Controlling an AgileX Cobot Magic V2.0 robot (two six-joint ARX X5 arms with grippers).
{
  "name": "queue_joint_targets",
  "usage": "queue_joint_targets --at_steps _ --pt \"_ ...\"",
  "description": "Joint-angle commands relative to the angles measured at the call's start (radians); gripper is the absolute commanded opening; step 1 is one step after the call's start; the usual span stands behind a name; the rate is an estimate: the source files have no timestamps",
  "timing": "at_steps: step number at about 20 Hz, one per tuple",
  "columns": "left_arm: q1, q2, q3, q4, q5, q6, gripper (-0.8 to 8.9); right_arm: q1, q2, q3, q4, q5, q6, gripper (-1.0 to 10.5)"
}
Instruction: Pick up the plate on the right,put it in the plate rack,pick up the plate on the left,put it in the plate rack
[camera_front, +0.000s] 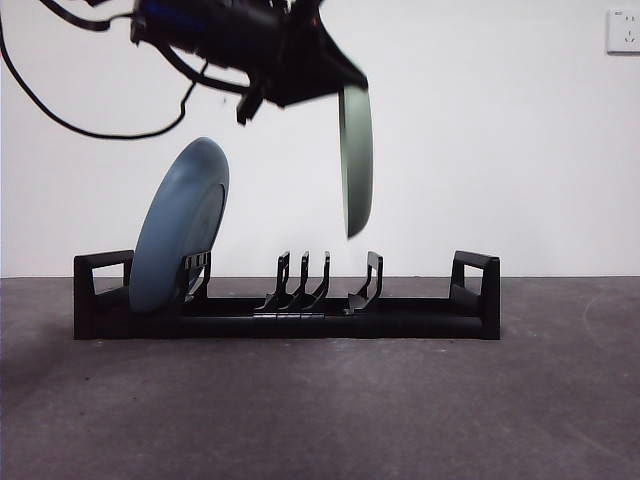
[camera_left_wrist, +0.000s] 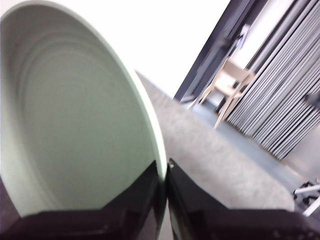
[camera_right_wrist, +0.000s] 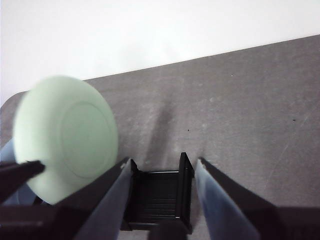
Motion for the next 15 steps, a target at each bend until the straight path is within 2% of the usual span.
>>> queue_joint_targets --at_steps 1,5,11,15 --pt "0.001 0.032 0.008 -0.015 -0.017 0.032 -0.09 0.0 0.008 0.003 0.007 0.002 -0.004 2.2" --pt "-0.002 0.063 0.008 -0.073 -0.041 0.081 -0.09 0.0 0.014 0.003 0.007 0.001 -0.004 2.2" --pt "-0.011 0.086 0.008 -0.139 -0.045 0.094 -0.08 0.0 0.028 0.003 0.007 0.001 -0.004 2.2" --pt "-0.031 0.086 0.008 -0.177 -0.046 0.14 0.0 0.0 0.037 0.003 0.007 0.001 -0.004 2.2"
